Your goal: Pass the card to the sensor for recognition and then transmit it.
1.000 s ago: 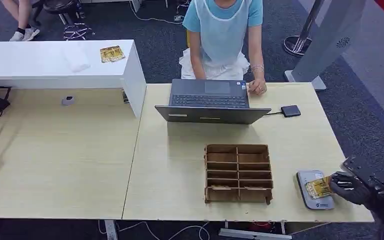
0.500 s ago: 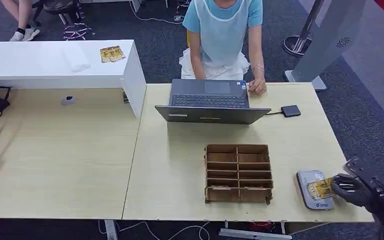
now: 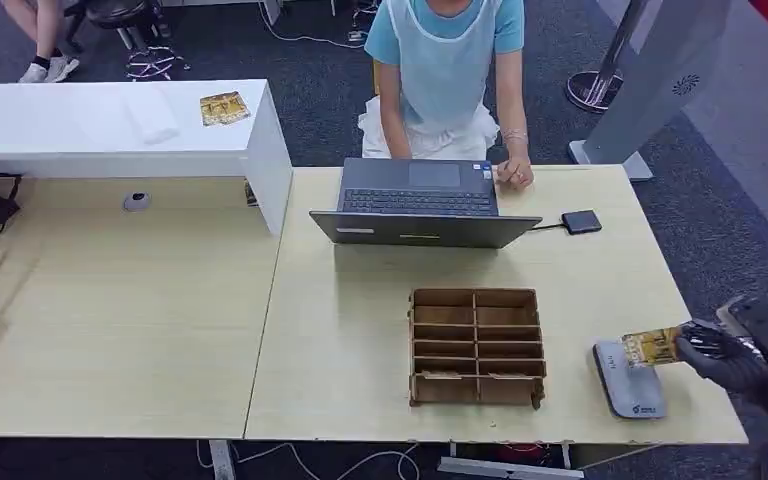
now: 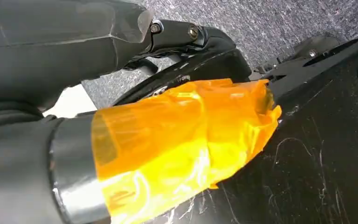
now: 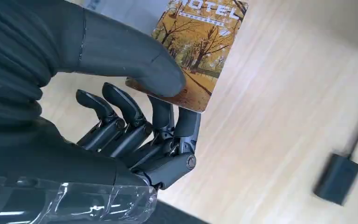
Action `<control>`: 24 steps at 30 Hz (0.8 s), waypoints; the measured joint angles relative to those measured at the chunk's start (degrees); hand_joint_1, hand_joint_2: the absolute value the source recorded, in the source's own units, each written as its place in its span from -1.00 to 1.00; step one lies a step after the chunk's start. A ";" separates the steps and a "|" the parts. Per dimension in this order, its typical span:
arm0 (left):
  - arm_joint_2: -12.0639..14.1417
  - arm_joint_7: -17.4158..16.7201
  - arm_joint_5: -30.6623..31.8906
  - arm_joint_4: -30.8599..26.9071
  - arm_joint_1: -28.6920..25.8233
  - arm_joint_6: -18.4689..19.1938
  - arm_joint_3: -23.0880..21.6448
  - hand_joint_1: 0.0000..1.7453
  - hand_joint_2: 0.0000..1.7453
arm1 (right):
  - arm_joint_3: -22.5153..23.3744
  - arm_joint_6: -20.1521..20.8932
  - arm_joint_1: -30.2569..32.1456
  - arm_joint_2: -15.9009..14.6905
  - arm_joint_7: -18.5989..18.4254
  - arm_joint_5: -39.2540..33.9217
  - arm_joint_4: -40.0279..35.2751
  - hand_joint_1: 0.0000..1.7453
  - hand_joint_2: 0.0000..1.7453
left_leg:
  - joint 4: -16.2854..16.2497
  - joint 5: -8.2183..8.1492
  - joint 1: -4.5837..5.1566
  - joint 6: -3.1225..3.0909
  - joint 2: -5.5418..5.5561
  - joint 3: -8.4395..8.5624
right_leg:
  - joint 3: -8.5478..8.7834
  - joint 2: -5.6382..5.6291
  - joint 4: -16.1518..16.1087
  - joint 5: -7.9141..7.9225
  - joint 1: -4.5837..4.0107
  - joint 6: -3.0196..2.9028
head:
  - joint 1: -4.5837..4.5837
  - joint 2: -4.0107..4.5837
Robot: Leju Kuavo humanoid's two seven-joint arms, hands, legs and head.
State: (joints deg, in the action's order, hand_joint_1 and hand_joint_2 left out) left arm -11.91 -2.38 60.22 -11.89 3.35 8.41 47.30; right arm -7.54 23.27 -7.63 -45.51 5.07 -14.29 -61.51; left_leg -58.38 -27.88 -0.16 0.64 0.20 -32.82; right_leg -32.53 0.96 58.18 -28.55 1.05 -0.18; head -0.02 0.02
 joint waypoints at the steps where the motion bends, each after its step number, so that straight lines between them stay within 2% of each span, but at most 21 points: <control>1: 0.00 0.00 0.00 0.00 0.00 0.00 0.05 -1.00 -1.00 | 0.22 -1.20 -0.49 0.13 0.61 1.47 -0.72 1.00 1.00 | 0.00 0.00 0.00 0.00 -0.01 0.01 | 0.00 -0.01 0.00 0.00 0.00 0.00 | 0.00 0.00; 9: -0.02 0.00 0.02 0.00 0.04 0.07 0.85 -1.00 -1.00 | 0.28 -11.59 -8.99 4.98 3.89 11.70 -5.76 1.00 1.00 | 0.01 0.03 0.00 0.01 -0.24 0.09 | 0.01 -0.20 0.07 0.02 -0.01 -0.01 | 0.00 0.00; 15: -0.04 -0.22 0.53 0.00 0.11 0.07 0.96 -1.00 -1.00 | -0.18 -20.51 -17.29 8.94 2.77 22.49 -8.78 1.00 1.00 | 0.01 0.04 0.00 0.02 -0.22 0.08 | -0.01 -0.19 0.09 0.02 0.00 -0.01 | 0.00 0.00; 19: -0.02 -0.79 1.51 0.00 0.20 0.07 0.98 -1.00 -1.00 | -2.69 -28.09 -23.73 10.34 -0.81 36.75 -8.65 1.00 1.00 | 0.01 0.04 0.01 0.02 -0.23 0.05 | -0.01 -0.20 0.10 0.02 0.01 -0.01 | 0.00 0.00; 22: -0.02 -1.07 3.52 0.00 0.45 0.00 0.96 -1.00 -1.00 | -6.48 -33.35 -29.59 10.78 -4.53 52.12 -6.53 1.00 1.00 | 0.01 0.05 0.01 0.02 -0.22 0.07 | -0.01 -0.19 0.10 0.02 0.01 -0.01 | 0.00 0.00; 24: -0.02 -1.18 4.26 0.00 0.54 0.02 0.96 -1.00 -1.00 | -9.30 -34.57 -32.94 11.19 -5.58 58.10 -4.78 1.00 1.00 | 0.01 0.05 0.00 0.02 -0.22 0.07 | 0.00 -0.18 0.10 0.02 0.00 -0.01 | 0.02 0.00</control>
State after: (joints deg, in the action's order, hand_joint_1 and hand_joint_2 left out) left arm -11.93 -3.56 64.48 -11.89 3.89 8.44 48.26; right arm -16.83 -11.30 -40.57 -34.31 -0.50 43.81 -66.29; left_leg -58.37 -27.84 -0.15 0.66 -0.02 -32.75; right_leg -32.53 0.78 58.28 -28.53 1.05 -0.19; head 0.00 0.02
